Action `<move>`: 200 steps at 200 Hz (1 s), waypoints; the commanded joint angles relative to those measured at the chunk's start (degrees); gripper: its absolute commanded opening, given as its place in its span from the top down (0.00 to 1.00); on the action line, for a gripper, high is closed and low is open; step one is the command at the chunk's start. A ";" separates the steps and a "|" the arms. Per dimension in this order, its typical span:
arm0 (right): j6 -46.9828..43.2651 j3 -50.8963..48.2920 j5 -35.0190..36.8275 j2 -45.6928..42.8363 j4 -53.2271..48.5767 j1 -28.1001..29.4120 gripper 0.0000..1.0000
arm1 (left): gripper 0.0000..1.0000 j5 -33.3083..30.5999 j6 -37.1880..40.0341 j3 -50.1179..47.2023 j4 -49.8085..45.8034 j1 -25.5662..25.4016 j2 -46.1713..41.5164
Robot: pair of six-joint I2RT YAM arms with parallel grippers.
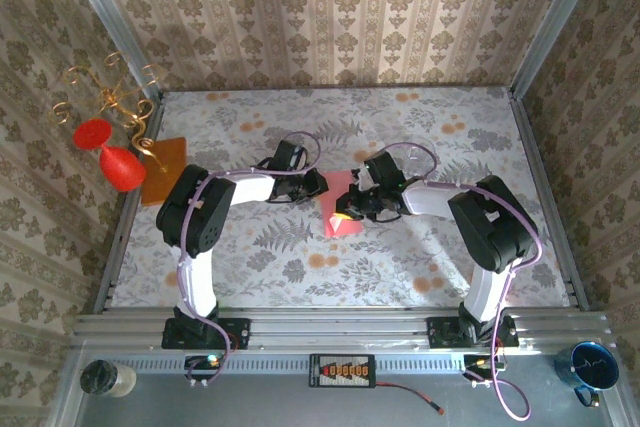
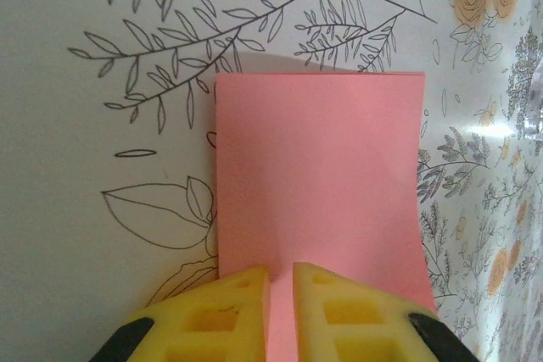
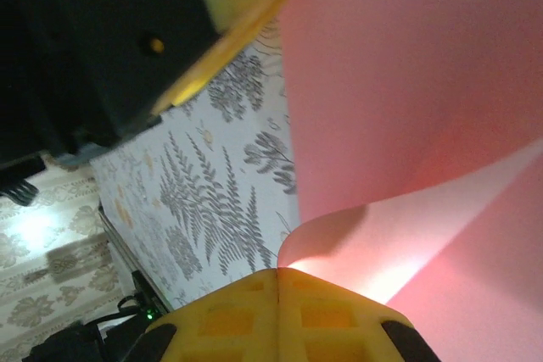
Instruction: Fold a paper plane with a square sheet of paper (pick it up from the middle)
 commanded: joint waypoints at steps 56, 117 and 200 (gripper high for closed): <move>3.10 4.34 2.66 5.76 3.51 0.51 0.95 | 0.85 -0.46 1.31 0.10 -3.20 -0.46 1.84; 2.49 4.60 3.72 7.38 1.43 0.54 0.95 | 0.85 -0.52 1.57 0.92 -4.94 -0.38 2.06; 2.33 4.17 0.27 8.52 4.40 0.51 0.95 | 0.85 -0.16 1.56 0.98 -5.10 -0.38 2.14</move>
